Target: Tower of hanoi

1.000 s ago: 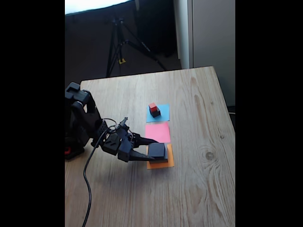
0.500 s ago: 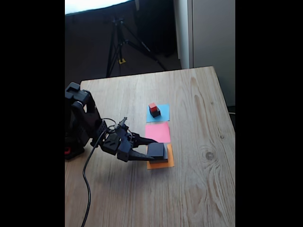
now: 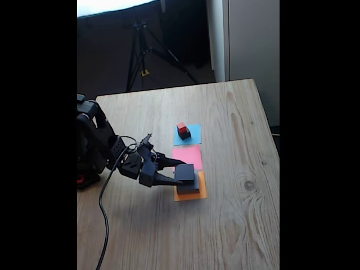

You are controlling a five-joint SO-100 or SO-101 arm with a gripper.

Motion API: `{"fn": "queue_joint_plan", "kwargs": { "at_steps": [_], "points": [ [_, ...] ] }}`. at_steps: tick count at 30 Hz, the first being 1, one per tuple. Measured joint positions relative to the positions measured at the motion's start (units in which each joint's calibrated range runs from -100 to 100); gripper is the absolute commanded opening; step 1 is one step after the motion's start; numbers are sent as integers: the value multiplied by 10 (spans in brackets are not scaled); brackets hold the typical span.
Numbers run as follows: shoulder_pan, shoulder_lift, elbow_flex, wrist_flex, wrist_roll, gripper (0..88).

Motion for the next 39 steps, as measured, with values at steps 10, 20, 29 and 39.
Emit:
{"fn": "queue_joint_plan", "kwargs": {
  "at_steps": [10, 20, 29, 39],
  "points": [
    [-22, -217, -83, 333, 0, 190],
    [-39, -340, -393, 885, 0, 189],
    [-82, -345, -696, 1226, -14, 185],
    [-147, -374, -880, 1432, -28, 188]
  ]
}}
